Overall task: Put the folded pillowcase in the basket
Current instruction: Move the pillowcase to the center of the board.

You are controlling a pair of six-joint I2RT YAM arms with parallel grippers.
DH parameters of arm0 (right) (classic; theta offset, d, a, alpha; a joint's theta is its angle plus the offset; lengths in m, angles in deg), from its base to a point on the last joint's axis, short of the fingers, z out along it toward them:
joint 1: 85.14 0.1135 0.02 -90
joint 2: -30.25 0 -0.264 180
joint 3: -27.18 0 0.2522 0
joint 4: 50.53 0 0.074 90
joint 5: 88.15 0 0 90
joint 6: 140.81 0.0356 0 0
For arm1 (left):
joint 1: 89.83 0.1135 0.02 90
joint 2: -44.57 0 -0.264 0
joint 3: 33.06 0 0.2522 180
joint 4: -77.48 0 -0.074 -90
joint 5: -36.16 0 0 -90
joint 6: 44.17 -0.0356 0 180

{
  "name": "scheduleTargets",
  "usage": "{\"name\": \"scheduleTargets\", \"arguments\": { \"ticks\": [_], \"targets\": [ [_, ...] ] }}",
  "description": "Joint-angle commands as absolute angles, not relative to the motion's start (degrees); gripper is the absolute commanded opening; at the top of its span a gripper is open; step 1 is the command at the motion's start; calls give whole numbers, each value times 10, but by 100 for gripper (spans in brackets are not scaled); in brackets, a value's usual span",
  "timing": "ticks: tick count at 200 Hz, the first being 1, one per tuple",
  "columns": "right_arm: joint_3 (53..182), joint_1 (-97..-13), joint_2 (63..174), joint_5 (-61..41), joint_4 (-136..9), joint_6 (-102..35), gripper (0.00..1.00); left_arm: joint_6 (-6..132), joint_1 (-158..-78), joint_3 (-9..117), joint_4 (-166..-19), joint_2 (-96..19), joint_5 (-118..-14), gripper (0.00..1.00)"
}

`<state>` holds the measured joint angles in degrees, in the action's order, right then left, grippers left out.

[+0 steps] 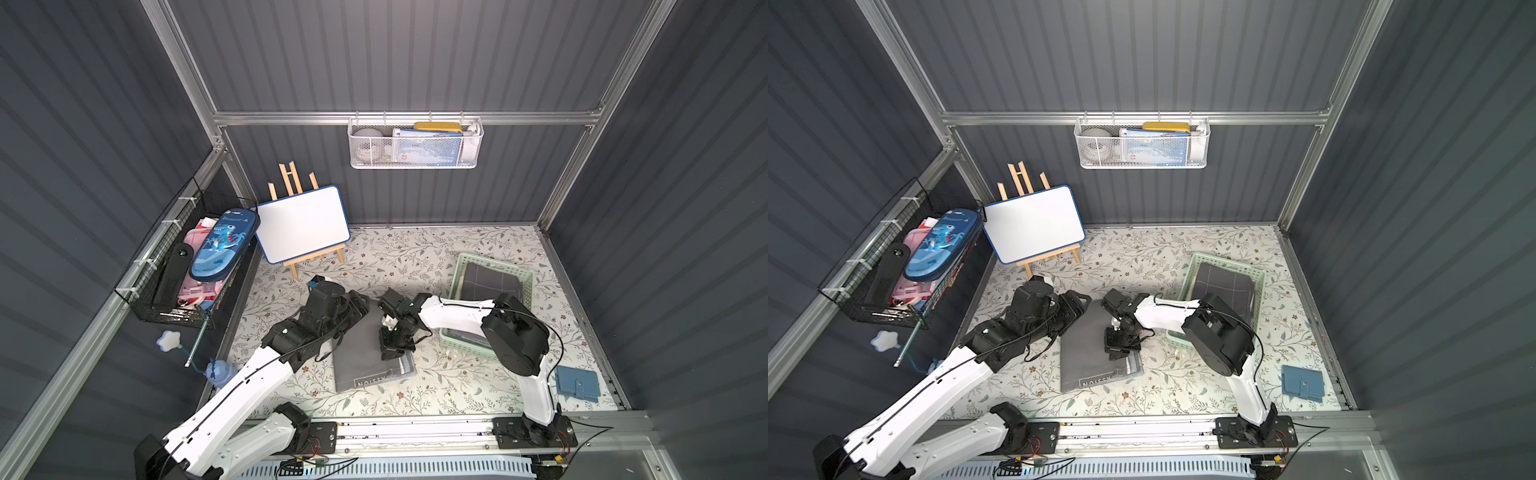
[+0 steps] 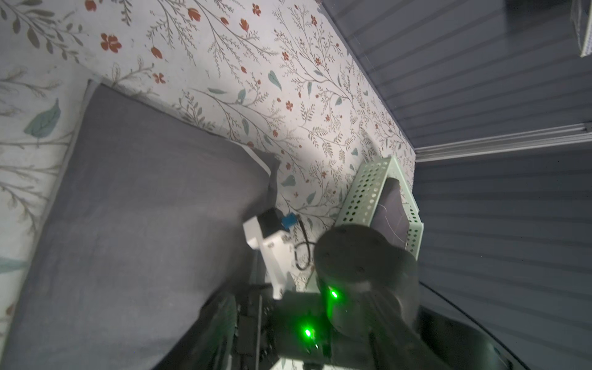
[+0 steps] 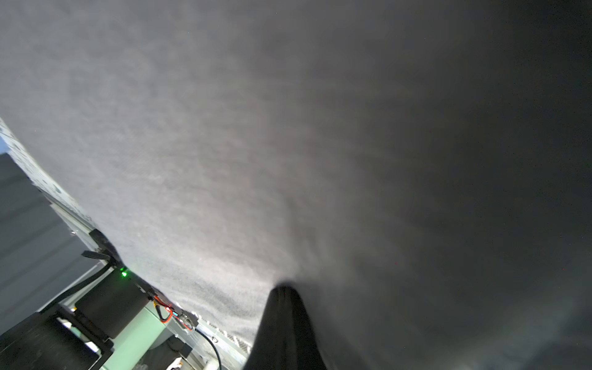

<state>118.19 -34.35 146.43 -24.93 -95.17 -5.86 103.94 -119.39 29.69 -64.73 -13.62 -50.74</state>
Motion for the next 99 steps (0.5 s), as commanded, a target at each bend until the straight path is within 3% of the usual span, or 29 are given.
{"name": "scheduleTargets", "arguments": {
  "ticks": [1,23,37,65,99],
  "targets": [
    [1160,-346,1399,-237,-956,-74,7,921,-1098,281,-758,-178,-616,65],
    [1151,-345,1342,-210,-991,-99,33,862,-997,294,-783,-232,-658,70],
    [1135,-345,1311,-187,-1002,-107,43,841,-956,291,-791,-260,-659,72],
    [1118,-340,1304,-97,-1059,-128,54,821,-940,266,-805,-313,-658,74],
    [1116,-319,1334,-60,-1063,-134,67,809,-940,259,-818,-334,-646,76]
  ]
}}
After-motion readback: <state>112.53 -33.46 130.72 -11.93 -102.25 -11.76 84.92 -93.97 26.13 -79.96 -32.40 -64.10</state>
